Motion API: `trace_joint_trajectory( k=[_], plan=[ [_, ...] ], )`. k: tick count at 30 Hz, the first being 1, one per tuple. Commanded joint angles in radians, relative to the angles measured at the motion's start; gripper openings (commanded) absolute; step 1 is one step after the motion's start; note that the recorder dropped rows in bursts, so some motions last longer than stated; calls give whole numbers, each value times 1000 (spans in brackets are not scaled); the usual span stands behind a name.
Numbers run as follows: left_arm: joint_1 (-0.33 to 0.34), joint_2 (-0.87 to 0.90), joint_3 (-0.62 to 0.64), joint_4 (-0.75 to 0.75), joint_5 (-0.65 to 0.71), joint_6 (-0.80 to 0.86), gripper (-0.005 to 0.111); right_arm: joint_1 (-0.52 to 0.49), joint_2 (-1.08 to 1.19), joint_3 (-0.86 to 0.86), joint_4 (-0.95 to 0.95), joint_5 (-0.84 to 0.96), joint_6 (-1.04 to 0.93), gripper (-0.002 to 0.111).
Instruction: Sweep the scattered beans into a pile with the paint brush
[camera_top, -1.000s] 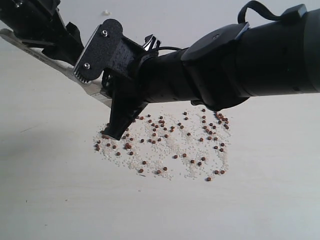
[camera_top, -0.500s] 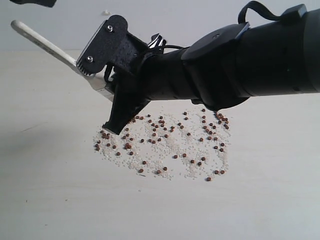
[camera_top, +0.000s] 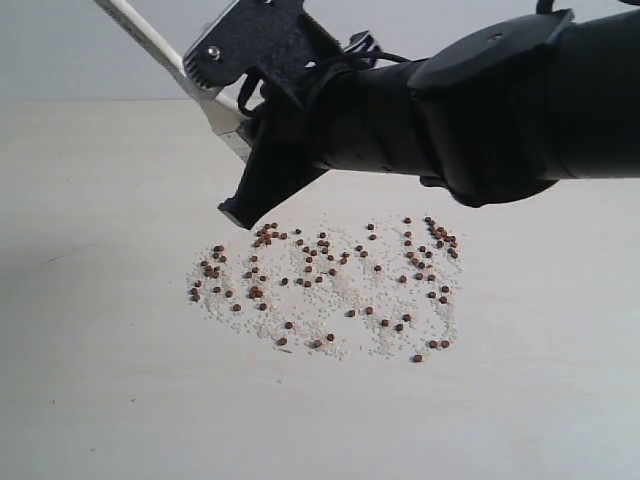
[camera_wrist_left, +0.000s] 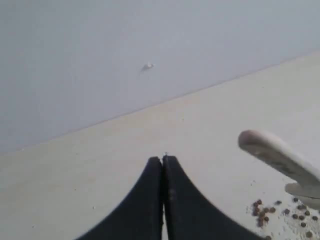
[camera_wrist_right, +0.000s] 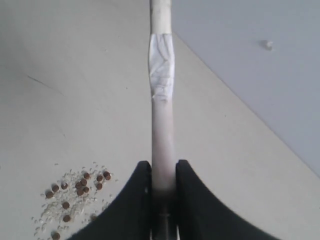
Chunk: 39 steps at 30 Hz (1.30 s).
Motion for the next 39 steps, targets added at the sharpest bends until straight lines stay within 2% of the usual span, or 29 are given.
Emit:
trace_joint_trajectory(
  k=[1,6,9,13,18,20,25,28,32,39],
  plan=[
    [0,-110,212,-83,-279,-4,0,-44,-66,63,-4,-17,63,0],
    [-39,-212,434,-154,-455,-7,0,-51,-116,107,-35,-29,104,0],
    [-128,-272,565,-159,-607,-25,0,-51,-132,119,-77,-29,152,0],
    [-246,-348,713,-141,-823,-140,0,-51,-137,125,-128,-29,214,0],
    [-364,-399,831,-58,-954,-270,0,-51,-137,127,-128,-31,233,0],
    [-397,-401,890,-24,-1050,-293,0,-51,-137,127,-128,-38,235,0],
    [-418,-401,1029,21,-1309,-364,0,-51,-168,134,-128,-5,231,0],
    [-418,-401,1075,103,-1382,-401,0,-51,-209,158,-128,67,231,0],
    [-418,-399,1089,191,-1378,-401,0,-51,-265,204,-143,103,226,0],
    [-418,-397,1060,240,-1323,-404,0,-51,-310,262,-143,114,205,0]
  ],
)
